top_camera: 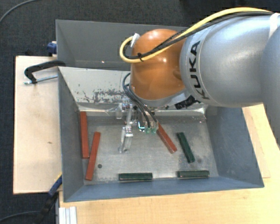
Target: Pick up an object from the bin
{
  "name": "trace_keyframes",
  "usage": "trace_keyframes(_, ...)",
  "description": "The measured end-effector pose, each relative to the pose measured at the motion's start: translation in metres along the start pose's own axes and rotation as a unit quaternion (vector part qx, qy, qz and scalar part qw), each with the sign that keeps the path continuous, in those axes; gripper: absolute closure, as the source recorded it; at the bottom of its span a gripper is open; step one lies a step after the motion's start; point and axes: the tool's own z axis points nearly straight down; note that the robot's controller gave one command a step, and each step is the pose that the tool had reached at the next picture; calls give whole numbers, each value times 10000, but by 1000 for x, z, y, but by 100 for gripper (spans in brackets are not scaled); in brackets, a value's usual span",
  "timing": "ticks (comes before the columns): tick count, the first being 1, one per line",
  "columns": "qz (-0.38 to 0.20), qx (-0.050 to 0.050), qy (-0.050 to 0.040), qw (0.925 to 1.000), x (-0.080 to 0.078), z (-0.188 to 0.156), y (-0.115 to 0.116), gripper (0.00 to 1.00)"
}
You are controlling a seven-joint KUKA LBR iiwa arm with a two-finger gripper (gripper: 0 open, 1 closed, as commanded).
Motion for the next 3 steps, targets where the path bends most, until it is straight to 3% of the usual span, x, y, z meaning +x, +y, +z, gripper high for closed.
trace_keyframes(1,167,-11,-33,9999,12,127,60,0)
trace_keyframes(2,-576,-3,-91,9983,-68,119,8,0)
trace_keyframes(3,-3317,2,-54,9434,-38,123,63,0)
